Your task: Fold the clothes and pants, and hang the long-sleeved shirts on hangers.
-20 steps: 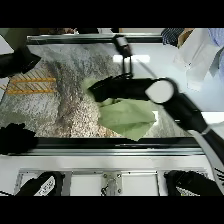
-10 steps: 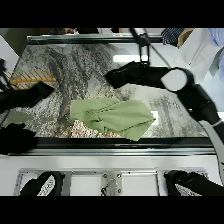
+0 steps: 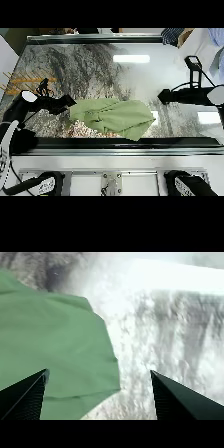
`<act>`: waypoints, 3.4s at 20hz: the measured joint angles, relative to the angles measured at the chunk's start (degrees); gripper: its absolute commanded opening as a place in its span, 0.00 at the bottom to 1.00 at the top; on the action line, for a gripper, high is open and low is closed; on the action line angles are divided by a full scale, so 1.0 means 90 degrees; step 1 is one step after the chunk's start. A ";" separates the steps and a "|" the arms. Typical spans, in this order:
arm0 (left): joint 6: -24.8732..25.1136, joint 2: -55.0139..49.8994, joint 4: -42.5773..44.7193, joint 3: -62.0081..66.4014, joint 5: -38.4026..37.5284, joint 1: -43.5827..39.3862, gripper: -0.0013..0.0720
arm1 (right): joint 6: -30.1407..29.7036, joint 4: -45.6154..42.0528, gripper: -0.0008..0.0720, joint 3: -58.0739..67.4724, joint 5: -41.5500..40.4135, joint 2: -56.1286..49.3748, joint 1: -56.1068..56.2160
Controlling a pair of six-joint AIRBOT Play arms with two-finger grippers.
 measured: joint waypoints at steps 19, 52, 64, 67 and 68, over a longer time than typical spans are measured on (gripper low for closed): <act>-0.0347 -0.2467 0.0027 0.1372 -0.0253 0.0073 0.03 | -0.0340 0.2280 0.97 -0.0512 -0.0724 -0.3036 -0.0923; 0.0287 0.1435 0.0398 0.2965 -0.0364 -0.0294 0.03 | 0.0107 0.1355 0.44 0.0738 0.1010 0.1039 0.1440; 0.0240 -0.0168 0.0498 0.1933 -0.0413 -0.0294 0.03 | 0.0053 0.0418 0.99 -0.0347 0.0141 -0.1277 0.0311; 0.0240 -0.0211 0.0498 0.1916 -0.0408 -0.0294 0.03 | -0.0061 0.0576 0.99 -0.0355 -0.0189 -0.2271 0.0051; 0.0240 -0.0216 0.0498 0.1911 -0.0408 -0.0294 0.03 | -0.0168 0.0799 0.99 -0.0355 -0.0301 -0.2552 0.0012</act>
